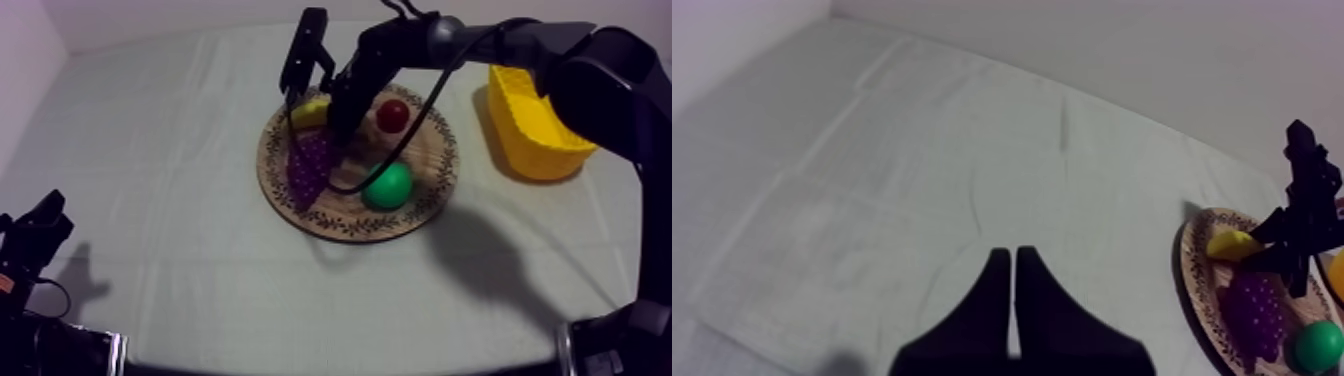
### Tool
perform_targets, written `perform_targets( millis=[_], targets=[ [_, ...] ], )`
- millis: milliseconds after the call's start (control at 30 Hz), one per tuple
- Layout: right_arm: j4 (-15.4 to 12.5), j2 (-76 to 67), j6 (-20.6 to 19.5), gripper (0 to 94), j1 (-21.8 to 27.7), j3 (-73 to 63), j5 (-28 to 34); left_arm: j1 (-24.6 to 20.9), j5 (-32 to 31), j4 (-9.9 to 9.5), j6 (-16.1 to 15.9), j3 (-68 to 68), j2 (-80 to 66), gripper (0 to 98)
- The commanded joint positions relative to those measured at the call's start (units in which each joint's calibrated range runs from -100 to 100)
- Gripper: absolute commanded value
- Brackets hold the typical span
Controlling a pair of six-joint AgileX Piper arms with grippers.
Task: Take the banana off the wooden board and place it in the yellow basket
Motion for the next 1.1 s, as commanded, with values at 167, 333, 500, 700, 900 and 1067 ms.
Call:
perform_targets(
  millis=[167,333,500,700,900,1067],
  targets=[
    [0.82,-2.35,-2.27,15.5,0.55,-1.27,1.68,0.00,0.00,-0.02,0.01,0.03,-0.01,0.1],
    [1.28,-6.09,-3.61,15.6,1.49,-3.84,3.90,0.00,0.00,-0.02,0.01,0.03,-0.01,0.1],
    [2.11,-10.67,-5.22,15.8,2.56,-5.19,5.29,0.00,0.00,-0.02,0.01,0.03,-0.01,0.1],
    [4.53,-16.60,-8.76,15.9,4.78,-4.84,6.18,0.00,0.00,-0.02,0.00,0.03,-0.01,0.1],
    [5.27,-23.97,-11.51,15.5,9.40,-4.63,8.89,0.00,0.00,-0.02,0.01,0.03,-0.01,0.1],
    [4.58,-29.91,-12.46,15.3,14.95,-5.19,12.86,0.00,0.00,-0.02,0.01,0.03,-0.01,0.1]
  ],
)
